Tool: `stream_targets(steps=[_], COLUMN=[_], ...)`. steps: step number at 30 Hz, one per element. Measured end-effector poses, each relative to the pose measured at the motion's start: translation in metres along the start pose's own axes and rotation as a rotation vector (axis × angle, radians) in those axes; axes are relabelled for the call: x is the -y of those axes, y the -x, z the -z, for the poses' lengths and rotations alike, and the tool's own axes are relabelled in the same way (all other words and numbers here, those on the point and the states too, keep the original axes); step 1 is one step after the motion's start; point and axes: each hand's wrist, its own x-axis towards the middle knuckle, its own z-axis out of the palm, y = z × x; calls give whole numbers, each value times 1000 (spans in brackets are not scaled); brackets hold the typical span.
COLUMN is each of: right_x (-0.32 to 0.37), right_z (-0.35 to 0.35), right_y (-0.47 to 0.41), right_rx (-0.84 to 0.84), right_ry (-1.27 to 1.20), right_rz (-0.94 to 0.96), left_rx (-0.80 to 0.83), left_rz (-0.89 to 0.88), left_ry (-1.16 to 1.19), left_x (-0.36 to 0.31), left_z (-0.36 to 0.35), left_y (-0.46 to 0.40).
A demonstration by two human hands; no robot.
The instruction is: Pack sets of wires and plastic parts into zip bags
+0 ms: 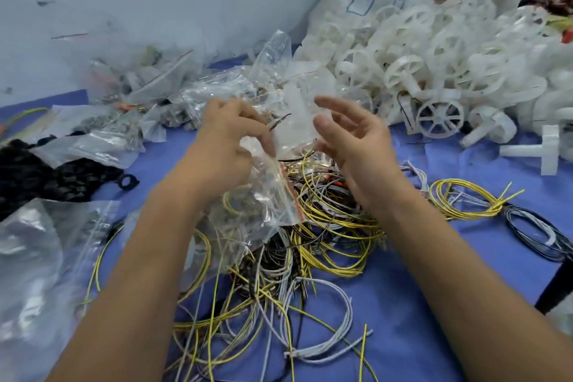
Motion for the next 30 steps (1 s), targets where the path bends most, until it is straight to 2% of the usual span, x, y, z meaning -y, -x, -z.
stream_targets(steps=[3, 6, 9, 12, 15, 18, 23, 26, 28, 30], right_x=[-5, -12, -15, -16, -18, -16, -16, -21, -22, -21], right_z=[-3, -2, -4, -6, -11, -17, -28, -38, -42, -44], right_y=[3, 2, 2, 6, 10, 15, 22, 24, 24, 24], right_rx=[161, 200, 222, 327, 455, 500, 660, 573, 481, 463], right_ry=[-139, -112, 53, 217, 317, 407, 619, 523, 508, 481], right_rz=[-88, -95, -69, -85, -99, -57, 142, 115, 79, 88], left_rx=[-33, -81, -215, -321, -328, -314, -343, -253, -160, -116], left_rz=[-28, -26, -9, 19, 21, 12, 27, -13, -23, -13], left_ry=[48, 132, 216, 266, 294, 295, 431, 519, 512, 466], left_x=[11, 13, 13, 12, 10, 10, 14, 11, 7, 3], left_z=[1, 7, 14, 19, 21, 21, 29, 39, 40, 36], left_y=[8, 16, 25, 27, 27, 27, 28, 29, 29, 27])
